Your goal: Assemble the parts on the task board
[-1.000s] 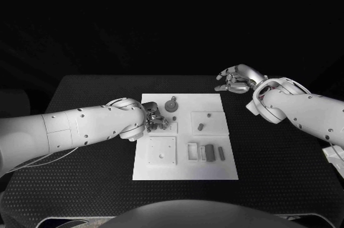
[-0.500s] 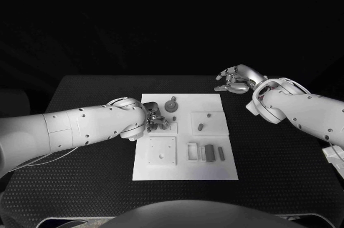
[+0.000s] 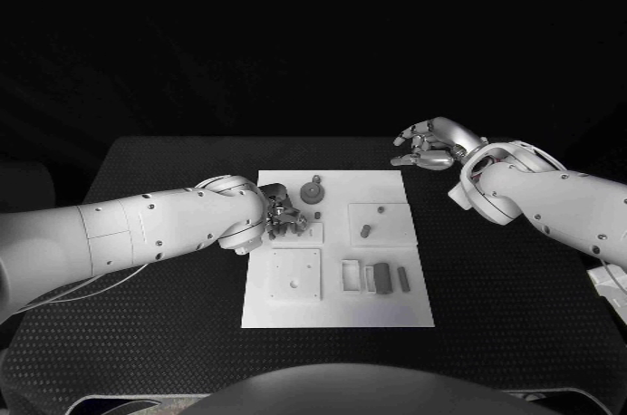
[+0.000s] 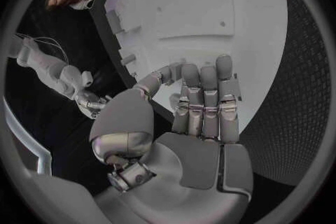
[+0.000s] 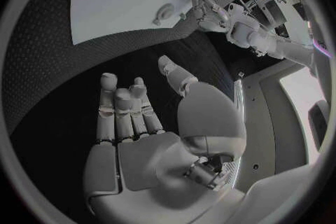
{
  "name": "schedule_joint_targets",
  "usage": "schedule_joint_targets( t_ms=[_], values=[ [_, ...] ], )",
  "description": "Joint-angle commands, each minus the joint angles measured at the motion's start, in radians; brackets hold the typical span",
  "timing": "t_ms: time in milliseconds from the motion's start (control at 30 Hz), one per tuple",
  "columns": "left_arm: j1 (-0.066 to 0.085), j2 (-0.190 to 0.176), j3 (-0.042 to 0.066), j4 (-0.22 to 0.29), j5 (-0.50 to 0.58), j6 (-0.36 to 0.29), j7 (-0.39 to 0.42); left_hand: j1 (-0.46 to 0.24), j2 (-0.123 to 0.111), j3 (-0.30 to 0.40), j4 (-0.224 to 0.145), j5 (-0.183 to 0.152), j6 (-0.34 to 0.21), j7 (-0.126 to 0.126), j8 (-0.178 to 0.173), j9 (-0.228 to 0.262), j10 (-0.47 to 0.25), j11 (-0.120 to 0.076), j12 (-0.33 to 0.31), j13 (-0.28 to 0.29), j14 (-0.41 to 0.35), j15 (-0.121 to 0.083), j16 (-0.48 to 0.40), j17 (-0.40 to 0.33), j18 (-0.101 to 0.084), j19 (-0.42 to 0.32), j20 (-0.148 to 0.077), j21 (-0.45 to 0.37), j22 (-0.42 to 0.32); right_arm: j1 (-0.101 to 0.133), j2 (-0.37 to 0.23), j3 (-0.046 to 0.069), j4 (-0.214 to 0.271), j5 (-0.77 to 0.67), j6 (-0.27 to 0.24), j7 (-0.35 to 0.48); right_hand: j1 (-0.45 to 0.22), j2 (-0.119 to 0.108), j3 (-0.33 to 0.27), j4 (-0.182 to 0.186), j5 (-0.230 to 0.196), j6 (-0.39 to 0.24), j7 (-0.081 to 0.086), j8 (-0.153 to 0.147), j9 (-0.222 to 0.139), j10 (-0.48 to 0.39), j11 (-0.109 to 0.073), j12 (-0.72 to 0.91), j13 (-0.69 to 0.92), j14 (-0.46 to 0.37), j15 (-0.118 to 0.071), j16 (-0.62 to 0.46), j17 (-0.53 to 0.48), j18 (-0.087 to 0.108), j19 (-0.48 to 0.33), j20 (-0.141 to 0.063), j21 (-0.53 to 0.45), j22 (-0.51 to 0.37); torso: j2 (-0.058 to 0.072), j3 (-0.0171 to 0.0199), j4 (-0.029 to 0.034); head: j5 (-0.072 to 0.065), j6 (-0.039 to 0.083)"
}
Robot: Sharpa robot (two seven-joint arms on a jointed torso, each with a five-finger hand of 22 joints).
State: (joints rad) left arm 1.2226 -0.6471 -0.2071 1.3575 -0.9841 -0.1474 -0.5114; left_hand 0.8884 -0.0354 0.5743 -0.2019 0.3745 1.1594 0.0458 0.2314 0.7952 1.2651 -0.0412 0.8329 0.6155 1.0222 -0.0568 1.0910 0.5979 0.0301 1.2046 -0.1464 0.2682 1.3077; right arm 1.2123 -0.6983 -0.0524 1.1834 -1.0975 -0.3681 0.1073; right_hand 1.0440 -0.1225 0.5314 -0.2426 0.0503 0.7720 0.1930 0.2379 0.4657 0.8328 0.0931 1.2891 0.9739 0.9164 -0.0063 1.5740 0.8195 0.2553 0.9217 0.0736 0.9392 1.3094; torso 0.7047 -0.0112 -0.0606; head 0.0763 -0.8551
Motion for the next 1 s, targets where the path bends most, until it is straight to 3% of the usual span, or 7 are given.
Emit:
schedule_joint_targets(
  t_ms=[33,333,867,1000],
  values=[
    [-0.003,0.002,0.001,-0.002,0.042,0.017,-0.013,0.048,0.052,0.088,-0.089,0.004,0.010,-0.001,0.003,0.006,0.019,-0.021,0.005,0.002,0.007,0.001,0.004,0.001,0.014,0.001,-0.008,0.004,0.025,-0.001,0.001,0.000,0.000,-0.001,0.012,0.005,-0.012,-0.002,0.000,0.006,0.000,-0.002,0.008,0.004,-0.001,-0.007,-0.003,0.005,-0.001,0.000,-0.008,0.004,-0.001,0.006,-0.007,-0.003,-0.004,0.013,0.000,0.0000,-0.0004,-0.001,0.001],
    [0.021,0.010,0.004,-0.013,0.072,0.077,-0.016,0.049,0.051,0.089,-0.088,0.009,0.010,-0.002,0.005,0.009,0.020,-0.022,0.007,0.003,0.007,0.001,0.007,0.002,0.013,0.000,-0.008,0.007,0.025,-0.001,0.003,0.000,0.000,-0.001,0.014,0.005,-0.012,-0.002,0.000,0.006,0.000,-0.002,0.008,0.004,-0.002,-0.007,-0.003,0.005,-0.002,0.000,-0.008,0.004,-0.002,0.006,-0.007,-0.003,-0.004,0.014,0.000,0.0002,-0.0004,0.000,0.001],
    [0.035,0.010,0.008,-0.024,0.096,0.177,-0.026,0.049,0.051,0.089,-0.089,0.011,0.009,-0.002,0.005,0.012,0.018,-0.022,0.009,0.003,0.006,0.001,0.008,0.002,0.013,-0.003,-0.008,0.009,0.025,-0.001,0.003,0.000,0.000,-0.001,0.017,0.004,-0.012,-0.003,0.000,0.007,0.000,-0.002,0.008,0.004,-0.002,-0.008,-0.003,0.006,-0.003,-0.001,-0.008,0.004,-0.002,0.006,-0.007,-0.003,-0.004,0.014,0.000,0.0001,0.0007,-0.002,-0.002],
    [0.038,0.016,0.008,-0.033,0.097,0.163,-0.025,0.049,0.052,0.089,-0.088,0.010,0.007,-0.001,0.005,0.013,0.017,-0.021,0.009,0.003,0.004,0.001,0.008,0.002,0.012,-0.004,-0.008,0.009,0.025,-0.001,0.006,0.000,-0.002,-0.001,0.017,0.005,-0.012,-0.003,0.001,0.007,0.000,-0.003,0.008,0.004,-0.002,-0.008,-0.003,0.006,-0.003,-0.001,-0.008,0.004,-0.002,0.006,-0.007,-0.003,-0.004,0.014,-0.001,0.0001,0.0007,-0.001,-0.003]
  ],
)
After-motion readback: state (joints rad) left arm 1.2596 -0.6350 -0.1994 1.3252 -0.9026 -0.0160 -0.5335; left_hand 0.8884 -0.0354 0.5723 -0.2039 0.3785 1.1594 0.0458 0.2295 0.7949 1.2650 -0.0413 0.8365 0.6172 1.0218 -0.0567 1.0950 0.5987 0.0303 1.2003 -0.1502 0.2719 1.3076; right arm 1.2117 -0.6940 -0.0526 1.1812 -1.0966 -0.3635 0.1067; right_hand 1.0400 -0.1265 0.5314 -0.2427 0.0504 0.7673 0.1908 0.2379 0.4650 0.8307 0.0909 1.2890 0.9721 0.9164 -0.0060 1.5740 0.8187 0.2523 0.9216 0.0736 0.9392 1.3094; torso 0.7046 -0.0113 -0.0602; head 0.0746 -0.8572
